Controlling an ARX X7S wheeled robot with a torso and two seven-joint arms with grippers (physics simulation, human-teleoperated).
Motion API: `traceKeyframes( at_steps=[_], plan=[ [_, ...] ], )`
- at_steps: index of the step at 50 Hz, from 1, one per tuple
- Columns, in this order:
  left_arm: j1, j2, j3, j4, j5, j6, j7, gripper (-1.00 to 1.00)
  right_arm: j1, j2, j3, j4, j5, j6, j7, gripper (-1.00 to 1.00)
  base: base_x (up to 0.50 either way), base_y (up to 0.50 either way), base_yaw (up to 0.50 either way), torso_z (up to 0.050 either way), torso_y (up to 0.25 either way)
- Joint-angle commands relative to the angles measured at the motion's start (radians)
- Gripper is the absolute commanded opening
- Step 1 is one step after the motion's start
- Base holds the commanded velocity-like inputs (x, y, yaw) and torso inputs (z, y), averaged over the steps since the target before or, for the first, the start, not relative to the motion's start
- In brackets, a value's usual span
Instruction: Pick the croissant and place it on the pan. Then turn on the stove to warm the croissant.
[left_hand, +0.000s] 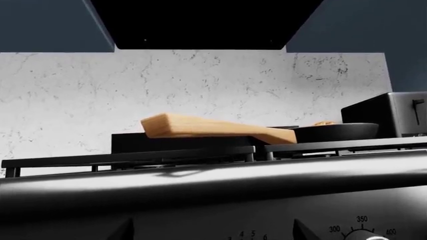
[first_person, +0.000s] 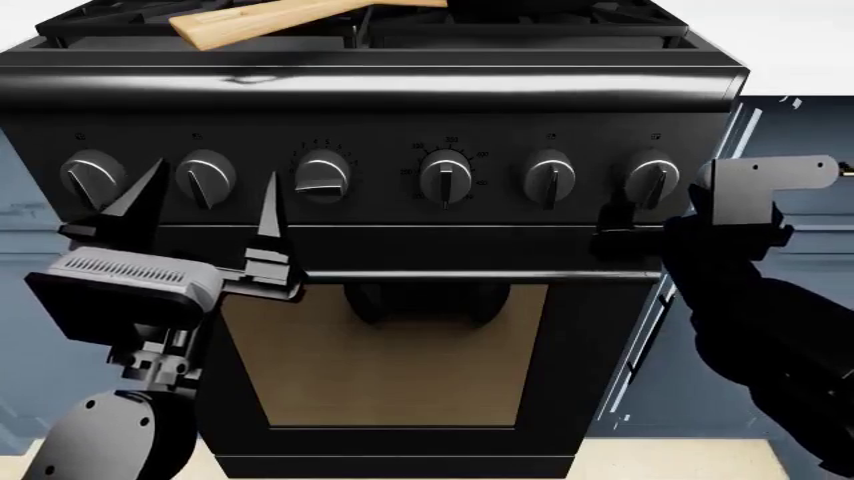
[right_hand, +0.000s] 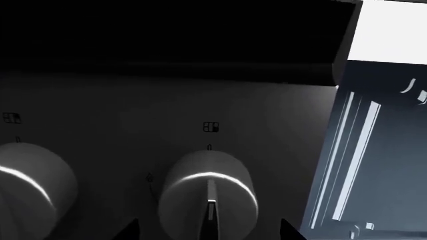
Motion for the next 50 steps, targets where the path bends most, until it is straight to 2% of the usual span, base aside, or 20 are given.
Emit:
traceKeyframes(
  at_steps=[1, 45, 46, 50],
  plan=[
    [-0.001, -0.001, 0.003, -0.004, -0.001, 0.002, -0.001, 1.0, -0.001, -0.005, 0.001, 0.009, -0.001, -0.001, -0.003, 1.0, 0.0, 0.0, 0.0, 0.0, 0.0],
    [-0.003, -0.007, 0.012, -0.014, -0.008, 0.01, -0.005, 1.0, -0.013, 0.005, 0.007, -0.029, -0.003, 0.007, 0.024, 1.0, 0.0, 0.0, 0.0, 0.0, 0.0],
    [-0.004, -0.007, 0.013, -0.016, -0.008, 0.01, -0.005, 1.0, -0.014, 0.006, 0.007, -0.028, -0.003, 0.005, 0.022, -1.0, 0.0, 0.0, 0.0, 0.0, 0.0],
    [-0.005, -0.007, 0.014, -0.019, -0.008, 0.011, -0.005, 1.0, -0.014, 0.005, 0.006, -0.028, -0.005, 0.006, 0.019, -1.0, 0.0, 0.0, 0.0, 0.0, 0.0]
  ],
)
